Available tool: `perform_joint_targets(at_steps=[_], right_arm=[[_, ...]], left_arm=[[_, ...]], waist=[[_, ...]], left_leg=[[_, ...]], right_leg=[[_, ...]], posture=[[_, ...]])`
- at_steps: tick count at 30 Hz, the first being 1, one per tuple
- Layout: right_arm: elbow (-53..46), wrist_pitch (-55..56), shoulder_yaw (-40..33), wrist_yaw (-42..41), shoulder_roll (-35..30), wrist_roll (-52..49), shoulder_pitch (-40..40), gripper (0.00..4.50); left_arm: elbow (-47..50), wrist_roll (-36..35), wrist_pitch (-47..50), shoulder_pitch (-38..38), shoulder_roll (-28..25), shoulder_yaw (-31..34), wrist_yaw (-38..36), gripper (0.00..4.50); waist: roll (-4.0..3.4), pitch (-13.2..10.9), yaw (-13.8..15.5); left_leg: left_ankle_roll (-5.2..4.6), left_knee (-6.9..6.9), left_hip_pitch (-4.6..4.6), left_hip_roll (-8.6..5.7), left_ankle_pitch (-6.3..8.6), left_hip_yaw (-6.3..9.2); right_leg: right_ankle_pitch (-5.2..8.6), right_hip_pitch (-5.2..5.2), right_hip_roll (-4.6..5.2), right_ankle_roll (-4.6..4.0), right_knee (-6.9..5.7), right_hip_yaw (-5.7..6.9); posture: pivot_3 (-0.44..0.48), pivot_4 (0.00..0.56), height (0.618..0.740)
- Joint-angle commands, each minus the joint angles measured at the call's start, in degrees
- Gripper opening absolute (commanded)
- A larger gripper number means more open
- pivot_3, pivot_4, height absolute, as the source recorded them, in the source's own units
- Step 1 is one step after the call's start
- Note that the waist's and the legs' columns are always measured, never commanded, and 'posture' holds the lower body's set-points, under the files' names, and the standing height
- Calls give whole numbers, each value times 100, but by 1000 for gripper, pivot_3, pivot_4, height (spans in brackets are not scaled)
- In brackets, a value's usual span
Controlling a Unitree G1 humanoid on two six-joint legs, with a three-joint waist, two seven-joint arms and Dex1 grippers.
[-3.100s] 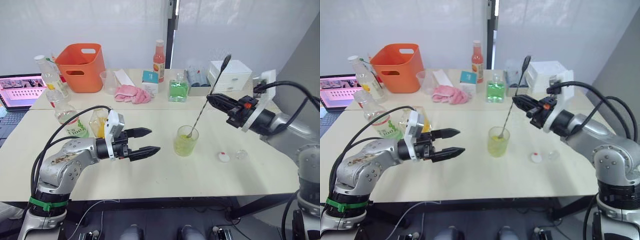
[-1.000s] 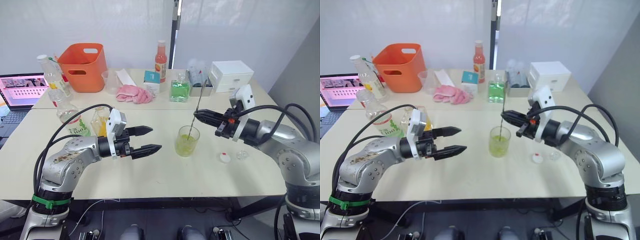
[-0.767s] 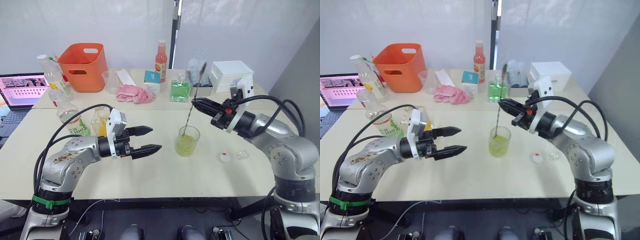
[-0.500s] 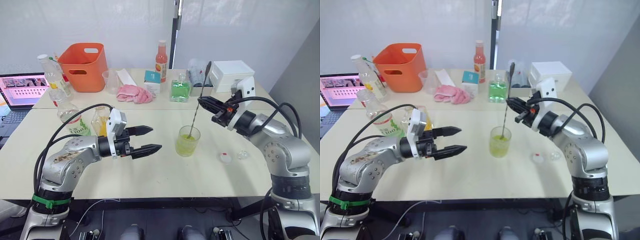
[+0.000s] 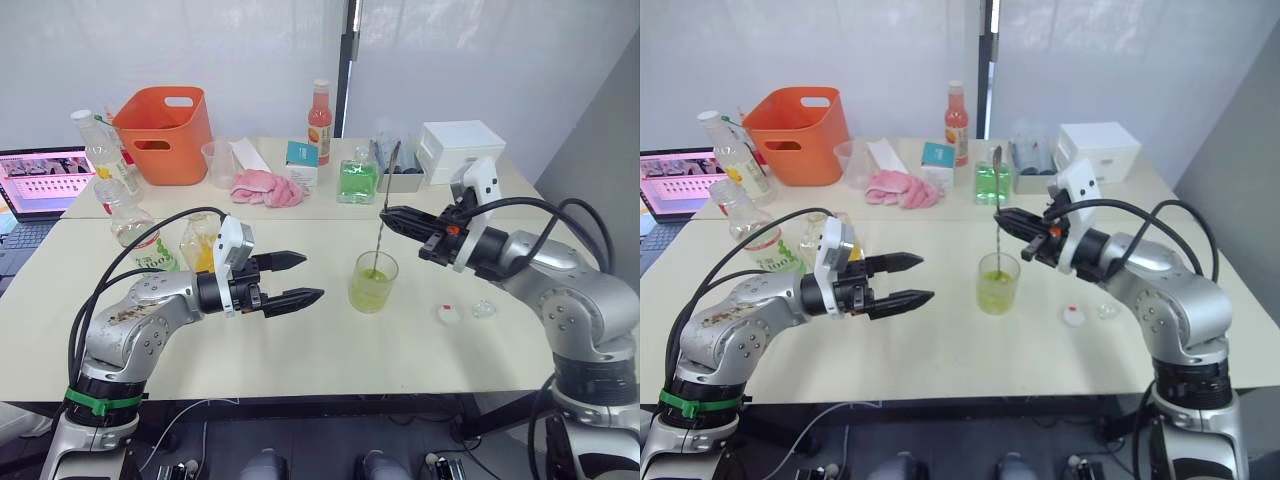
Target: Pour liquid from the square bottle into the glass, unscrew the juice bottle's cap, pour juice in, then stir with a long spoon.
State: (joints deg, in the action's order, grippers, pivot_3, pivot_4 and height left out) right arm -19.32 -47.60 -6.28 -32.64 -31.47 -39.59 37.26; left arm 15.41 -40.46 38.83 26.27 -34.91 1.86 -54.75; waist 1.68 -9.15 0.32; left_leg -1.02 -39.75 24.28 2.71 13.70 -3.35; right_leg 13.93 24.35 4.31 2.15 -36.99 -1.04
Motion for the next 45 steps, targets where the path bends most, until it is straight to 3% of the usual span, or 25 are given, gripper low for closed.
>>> perform_joint_targets(at_steps=[1,12,20,35,45], right_arm=[[240,287,-125,170,150,145,133,0],[329,346,-62,-131,-301,502,-16,0],[-296,-275,-125,-358,-683,19,-144,0],[-17,-234,-272,190,40,-199,38,0],[380,405,-107,4,-292,575,107,0]], left_arm=[[119,4,-102,110,-37,51,-39,4477],[112,4,-104,97,-67,81,-40,4477],[68,4,-98,139,-51,48,-52,4477],[53,4,-77,175,-70,47,-55,4477],[30,13,-98,177,-73,61,-54,4477]], waist=[[0,0,2],[0,0,18],[0,0,18],[0,0,18],[0,0,17]], left_leg=[[0,-1,0,0,0,-1],[0,0,1,-3,0,-1],[0,0,0,-2,0,-1],[0,-1,0,-2,0,-1],[0,0,1,-3,0,-2]], right_leg=[[0,-1,0,0,0,0],[0,0,2,1,1,0],[0,-1,3,0,1,0],[0,-1,2,0,0,0],[0,0,2,1,1,0]], posture=[[0,150,715],[0,150,715],[0,150,715],[0,150,715],[0,150,715]])
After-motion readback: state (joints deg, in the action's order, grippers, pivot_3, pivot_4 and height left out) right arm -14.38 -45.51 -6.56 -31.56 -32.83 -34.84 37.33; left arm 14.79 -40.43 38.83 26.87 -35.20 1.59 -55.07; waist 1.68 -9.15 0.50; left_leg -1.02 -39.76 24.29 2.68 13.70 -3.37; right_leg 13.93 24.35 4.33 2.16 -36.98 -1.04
